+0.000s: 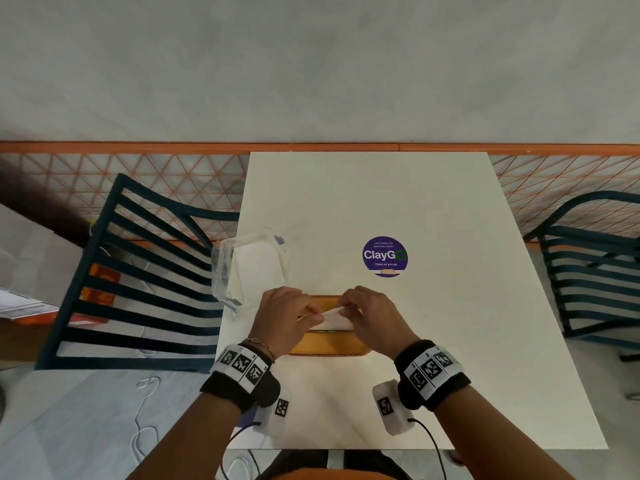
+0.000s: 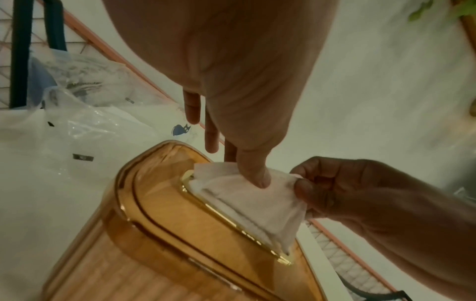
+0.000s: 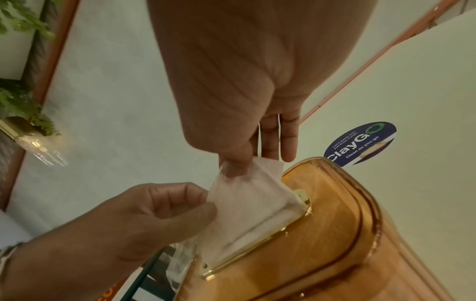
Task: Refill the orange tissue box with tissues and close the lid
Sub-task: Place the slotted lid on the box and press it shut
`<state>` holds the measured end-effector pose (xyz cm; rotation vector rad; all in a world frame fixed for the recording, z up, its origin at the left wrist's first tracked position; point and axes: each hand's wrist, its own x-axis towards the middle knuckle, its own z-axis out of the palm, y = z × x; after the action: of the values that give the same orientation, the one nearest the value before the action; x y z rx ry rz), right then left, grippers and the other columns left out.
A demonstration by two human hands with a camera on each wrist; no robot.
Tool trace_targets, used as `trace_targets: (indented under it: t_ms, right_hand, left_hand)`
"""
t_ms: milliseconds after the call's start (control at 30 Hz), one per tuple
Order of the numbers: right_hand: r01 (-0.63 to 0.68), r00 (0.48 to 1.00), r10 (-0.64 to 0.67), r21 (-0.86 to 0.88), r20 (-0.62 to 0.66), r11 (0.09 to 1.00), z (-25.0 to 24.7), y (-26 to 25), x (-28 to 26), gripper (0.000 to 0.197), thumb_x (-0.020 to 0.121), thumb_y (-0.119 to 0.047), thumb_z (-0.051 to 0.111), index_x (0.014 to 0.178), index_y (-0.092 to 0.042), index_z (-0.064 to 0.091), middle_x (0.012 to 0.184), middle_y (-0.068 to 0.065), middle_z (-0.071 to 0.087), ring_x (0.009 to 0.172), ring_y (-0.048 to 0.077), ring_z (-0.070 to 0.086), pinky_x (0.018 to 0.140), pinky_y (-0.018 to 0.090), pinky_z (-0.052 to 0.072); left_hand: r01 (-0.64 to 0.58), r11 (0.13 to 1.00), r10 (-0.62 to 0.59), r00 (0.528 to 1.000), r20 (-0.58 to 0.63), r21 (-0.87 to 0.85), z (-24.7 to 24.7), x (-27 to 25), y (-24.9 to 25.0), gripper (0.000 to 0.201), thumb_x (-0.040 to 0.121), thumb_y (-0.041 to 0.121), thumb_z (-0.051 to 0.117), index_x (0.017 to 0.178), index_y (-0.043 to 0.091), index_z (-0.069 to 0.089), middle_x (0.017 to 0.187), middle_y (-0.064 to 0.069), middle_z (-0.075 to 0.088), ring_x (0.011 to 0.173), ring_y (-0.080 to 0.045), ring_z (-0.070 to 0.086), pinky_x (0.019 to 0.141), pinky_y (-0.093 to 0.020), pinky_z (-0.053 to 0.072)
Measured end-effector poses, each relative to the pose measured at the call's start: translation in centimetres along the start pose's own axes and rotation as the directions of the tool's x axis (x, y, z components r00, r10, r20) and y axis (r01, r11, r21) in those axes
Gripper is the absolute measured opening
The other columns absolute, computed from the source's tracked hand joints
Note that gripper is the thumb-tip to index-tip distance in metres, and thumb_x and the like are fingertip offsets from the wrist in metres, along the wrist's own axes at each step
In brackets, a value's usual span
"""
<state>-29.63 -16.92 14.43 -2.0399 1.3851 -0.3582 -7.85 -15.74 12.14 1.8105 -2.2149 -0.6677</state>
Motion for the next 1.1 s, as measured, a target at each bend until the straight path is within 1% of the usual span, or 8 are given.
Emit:
trace_targets:
  t_ms: [100, 367, 533, 633, 733, 867, 933, 1100]
  right_hand:
    - [0.058, 0.998, -0.058, -0.033, 0.000, 0.998, 0.1, -0.2, 0.0, 0.013, 0.097, -0.013, 0.059, 0.102, -0.018, 0.070, 0.094, 0.000, 0.065, 0.081, 0.018, 0.060, 0.069, 0.029, 0.049]
    - [0.078, 0.996, -0.079, -0.056, -0.031, 0.995, -0.2, 0.4, 0.3, 0.016, 0.098, -0.010, 0.059, 0.105, -0.017, 0.071, 0.095, 0.003, 0.063, 0.080, 0.020, 0.060, 0.069, 0.031, 0.053]
    - [0.063, 0.998, -0.063, 0.019, 0.002, 0.998, -0.4, 1.4, 0.1, 0.028, 0.091, 0.002, 0.065, 0.109, -0.017, 0.074, 0.094, -0.002, 0.061, 0.077, 0.006, 0.059, 0.072, 0.017, 0.050]
    - [0.052, 0.989, -0.042, 0.066, -0.141, 0.997, -1.3, 1.8, -0.2, 0.025, 0.092, 0.000, 0.066, 0.110, -0.016, 0.074, 0.093, -0.004, 0.062, 0.076, 0.004, 0.060, 0.072, 0.011, 0.046]
    - [-0.050, 0.936, 0.076, 0.084, -0.343, 0.995, -2.2, 3.0, -1.1, 0.020, 0.096, -0.010, 0.066, 0.114, -0.017, 0.072, 0.103, -0.001, 0.068, 0.082, 0.012, 0.066, 0.076, 0.021, 0.051]
    - [-0.461, 0.887, 0.461, 0.166, 0.037, 0.872, -1.1, 6.3, -3.6, 0.035, 0.098, -0.008, 0.059, 0.131, -0.018, 0.063, 0.128, -0.001, 0.066, 0.102, 0.013, 0.066, 0.092, 0.022, 0.046]
    - [-0.469, 0.867, 0.436, 0.100, 0.241, 0.878, 0.2, 6.6, -4.4, 0.038, 0.097, -0.011, 0.058, 0.133, -0.022, 0.063, 0.130, -0.007, 0.065, 0.110, 0.010, 0.063, 0.097, 0.019, 0.042]
    - [-0.384, 0.914, 0.357, 0.125, 0.191, 0.915, -0.3, 5.3, -4.4, 0.033, 0.090, -0.001, 0.052, 0.085, -0.030, 0.066, 0.077, -0.020, 0.062, 0.071, -0.002, 0.054, 0.069, 0.018, 0.041]
  left_hand:
    - [-0.029, 0.997, 0.034, 0.997, 0.071, -0.069, -0.2, 0.1, 0.0, 0.035, 0.091, 0.056, 0.063, 0.122, 0.040, 0.066, 0.115, 0.021, 0.067, 0.120, -0.007, 0.052, 0.108, -0.037, 0.035]
    - [-0.011, 0.999, 0.014, 0.994, 0.105, -0.033, -1.2, 1.2, 0.2, 0.030, 0.095, 0.053, 0.060, 0.114, 0.030, 0.066, 0.106, 0.004, 0.068, 0.105, -0.017, 0.055, 0.100, -0.038, 0.041]
    - [0.024, 0.998, -0.029, 0.996, 0.086, 0.057, -3.4, 0.3, -1.2, 0.024, 0.094, 0.051, 0.060, 0.109, 0.035, 0.070, 0.099, 0.014, 0.071, 0.102, -0.013, 0.057, 0.099, -0.039, 0.041]
    - [0.152, 0.982, -0.162, 0.984, -0.080, -0.113, -4.3, -1.2, -1.9, 0.016, 0.095, 0.040, 0.066, 0.108, 0.032, 0.070, 0.088, 0.017, 0.068, 0.093, -0.009, 0.060, 0.090, -0.039, 0.049]
    - [0.331, 0.878, -0.363, 0.931, -0.030, -0.347, -3.5, -3.3, -2.6, 0.042, 0.093, 0.043, 0.070, 0.131, 0.028, 0.060, 0.111, 0.011, 0.067, 0.101, -0.009, 0.064, 0.088, -0.033, 0.054]
    - [0.536, 0.674, -0.450, 0.843, 0.293, -0.508, 0.2, -6.4, -3.1, 0.083, 0.078, 0.054, 0.080, 0.150, 0.034, 0.042, 0.140, 0.013, 0.056, 0.123, -0.014, 0.060, 0.104, -0.038, 0.052]
    - [0.530, 0.678, -0.427, 0.848, 0.314, -0.509, 1.9, -6.9, -2.6, 0.083, 0.074, 0.059, 0.077, 0.148, 0.043, 0.043, 0.139, 0.014, 0.060, 0.125, -0.013, 0.060, 0.107, -0.041, 0.051]
    - [0.514, 0.662, -0.473, 0.851, 0.227, -0.546, 2.7, -6.0, 0.9, 0.054, 0.095, 0.028, 0.068, 0.145, 0.034, 0.047, 0.129, 0.009, 0.065, 0.114, -0.014, 0.061, 0.085, -0.019, 0.047]
